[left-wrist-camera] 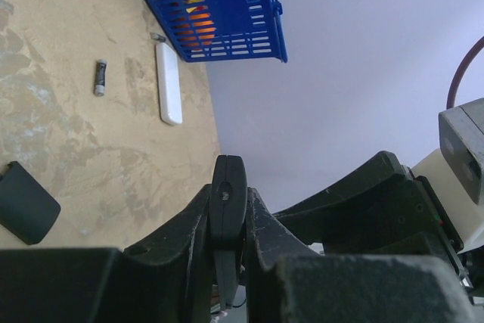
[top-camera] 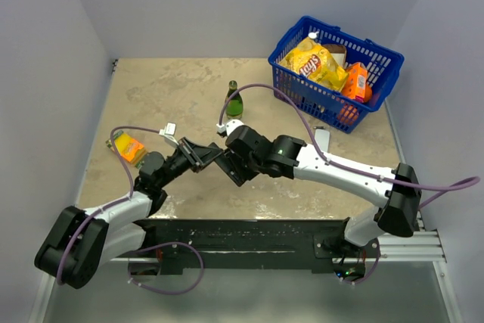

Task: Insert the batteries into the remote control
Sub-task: Load the battery into the remote control.

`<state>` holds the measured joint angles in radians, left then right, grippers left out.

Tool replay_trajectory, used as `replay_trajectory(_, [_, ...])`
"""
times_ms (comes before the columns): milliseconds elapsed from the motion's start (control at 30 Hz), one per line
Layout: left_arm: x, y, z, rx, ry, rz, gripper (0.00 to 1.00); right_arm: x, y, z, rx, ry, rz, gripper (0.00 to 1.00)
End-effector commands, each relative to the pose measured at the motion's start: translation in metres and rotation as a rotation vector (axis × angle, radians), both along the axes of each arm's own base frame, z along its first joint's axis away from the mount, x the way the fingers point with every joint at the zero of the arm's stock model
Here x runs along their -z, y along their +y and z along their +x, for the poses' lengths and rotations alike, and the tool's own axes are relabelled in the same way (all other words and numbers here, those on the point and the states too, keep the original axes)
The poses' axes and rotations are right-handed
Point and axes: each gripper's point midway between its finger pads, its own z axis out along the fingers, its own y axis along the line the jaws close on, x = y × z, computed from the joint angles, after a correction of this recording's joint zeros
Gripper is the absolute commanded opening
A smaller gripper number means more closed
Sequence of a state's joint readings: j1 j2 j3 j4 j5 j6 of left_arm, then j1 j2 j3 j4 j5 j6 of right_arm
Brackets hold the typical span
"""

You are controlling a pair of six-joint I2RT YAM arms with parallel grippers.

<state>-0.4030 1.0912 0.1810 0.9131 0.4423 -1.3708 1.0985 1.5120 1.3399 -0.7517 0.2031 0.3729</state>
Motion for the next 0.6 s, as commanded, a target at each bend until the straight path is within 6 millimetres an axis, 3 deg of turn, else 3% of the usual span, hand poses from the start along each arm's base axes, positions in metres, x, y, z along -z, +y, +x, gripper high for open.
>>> replay_trajectory(0, [-0.031,-0.004,-0.007,0.030,-0.057,-0.107,0.00,-0.024,0.000,0.011,0.014,-0.058,0.026,0.42])
replay_trajectory(200, [-0.035,-0.003,-0.006,0.032,-0.058,-0.126,0.00,-0.033,-0.003,0.012,0.027,-0.073,0.040,0.49])
replay_trajectory(467, [-0.038,-0.001,-0.002,0.021,-0.054,-0.151,0.00,-0.076,-0.004,0.007,0.012,-0.093,0.237,0.64])
replay_trajectory(533, [-0.044,-0.001,-0.003,0.026,-0.067,-0.167,0.00,-0.078,-0.006,0.008,0.009,-0.071,0.310,0.67])
replay_trajectory(567, [-0.041,-0.001,-0.001,0.028,-0.056,-0.170,0.00,-0.089,-0.012,0.007,0.013,-0.080,0.363,0.68])
